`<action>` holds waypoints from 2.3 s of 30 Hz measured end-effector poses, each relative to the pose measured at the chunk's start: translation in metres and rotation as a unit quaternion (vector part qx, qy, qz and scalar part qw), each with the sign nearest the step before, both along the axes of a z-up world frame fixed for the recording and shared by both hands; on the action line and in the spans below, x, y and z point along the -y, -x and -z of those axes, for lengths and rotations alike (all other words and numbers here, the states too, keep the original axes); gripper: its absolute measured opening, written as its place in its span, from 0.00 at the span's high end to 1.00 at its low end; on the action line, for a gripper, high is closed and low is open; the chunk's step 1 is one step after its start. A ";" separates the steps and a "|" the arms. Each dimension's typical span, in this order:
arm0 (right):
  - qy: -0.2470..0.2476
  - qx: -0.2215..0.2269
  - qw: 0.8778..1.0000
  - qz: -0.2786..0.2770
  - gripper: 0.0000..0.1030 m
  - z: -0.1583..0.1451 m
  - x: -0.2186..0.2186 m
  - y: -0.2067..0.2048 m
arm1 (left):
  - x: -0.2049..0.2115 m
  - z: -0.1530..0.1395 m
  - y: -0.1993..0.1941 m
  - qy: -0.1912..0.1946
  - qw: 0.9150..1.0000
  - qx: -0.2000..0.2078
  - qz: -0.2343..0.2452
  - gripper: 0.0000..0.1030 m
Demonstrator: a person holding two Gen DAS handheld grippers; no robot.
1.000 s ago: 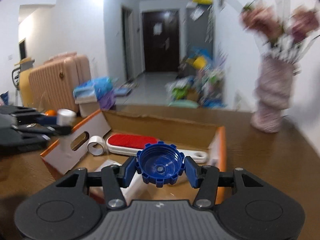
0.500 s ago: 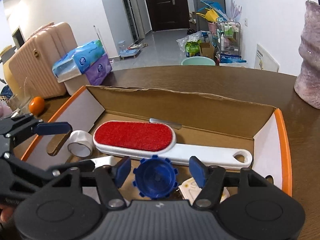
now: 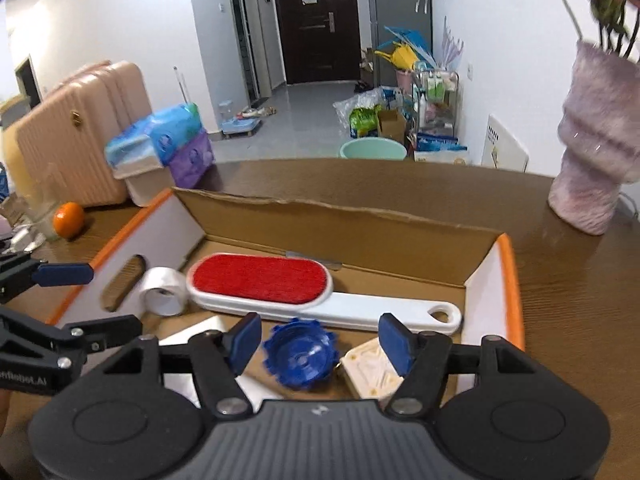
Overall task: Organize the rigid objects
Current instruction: 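Carry the spray bottle and the blue cap in both grippers into the box, then open both grippers over the box and withdraw them, then grasp the purple gear cap with the left gripper while the right gripper grasps the ridged white cap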
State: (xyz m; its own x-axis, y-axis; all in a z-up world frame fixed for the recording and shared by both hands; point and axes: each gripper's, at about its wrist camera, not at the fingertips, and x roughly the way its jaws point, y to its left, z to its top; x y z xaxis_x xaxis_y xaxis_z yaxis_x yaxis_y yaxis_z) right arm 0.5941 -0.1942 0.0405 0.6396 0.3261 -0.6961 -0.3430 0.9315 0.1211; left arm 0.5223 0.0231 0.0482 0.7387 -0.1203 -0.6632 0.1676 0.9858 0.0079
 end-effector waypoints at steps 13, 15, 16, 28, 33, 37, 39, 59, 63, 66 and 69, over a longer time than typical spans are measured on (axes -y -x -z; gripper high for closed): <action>0.013 0.089 0.995 0.031 0.23 -0.106 0.042 0.124 | -0.004 -0.109 0.126 -0.014 0.995 0.100 -0.012 0.00; 0.014 0.101 0.994 0.038 0.22 -0.115 0.048 0.145 | -0.004 -0.120 0.144 -0.012 0.993 0.118 -0.014 0.00; 0.015 0.109 0.993 0.042 0.21 -0.118 0.050 0.157 | -0.004 -0.124 0.154 -0.009 0.992 0.128 -0.016 0.00; 0.033 0.247 0.966 0.071 0.02 -0.105 0.056 0.276 | 0.004 -0.107 0.244 0.009 0.974 0.226 -0.024 0.00; -0.001 0.279 0.957 0.082 0.00 -0.080 0.058 0.310 | 0.004 -0.079 0.274 0.021 0.970 0.239 -0.043 0.00; -0.002 0.279 0.957 0.079 0.00 -0.053 0.056 0.331 | 0.003 -0.056 0.296 0.023 0.968 0.246 -0.044 0.00; -0.007 0.282 0.956 0.079 0.00 -0.040 0.056 0.342 | 0.002 -0.044 0.306 0.025 0.968 0.245 -0.047 0.00; -0.050 0.255 0.949 0.176 0.00 0.070 0.068 0.471 | -0.020 0.044 0.433 0.067 0.980 0.187 -0.017 0.00; -0.029 0.250 0.949 0.187 0.00 0.072 0.077 0.472 | -0.012 0.048 0.424 0.071 0.983 0.171 -0.009 0.00; -0.036 0.241 0.951 0.190 0.00 0.070 0.085 0.466 | -0.005 0.053 0.411 0.066 0.986 0.153 -0.004 0.00; -0.051 0.220 0.957 0.182 0.00 0.067 0.090 0.453 | 0.003 0.053 0.394 0.052 0.989 0.138 0.003 0.00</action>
State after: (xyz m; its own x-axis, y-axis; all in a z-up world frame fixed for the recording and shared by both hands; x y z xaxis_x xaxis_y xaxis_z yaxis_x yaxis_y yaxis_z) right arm 0.1414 -0.2845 -0.0268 0.9477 0.0775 -0.3097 -0.0366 0.9901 0.1359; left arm 0.1281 0.0202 -0.0051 0.8892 -0.1819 -0.4197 0.1785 0.9828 -0.0479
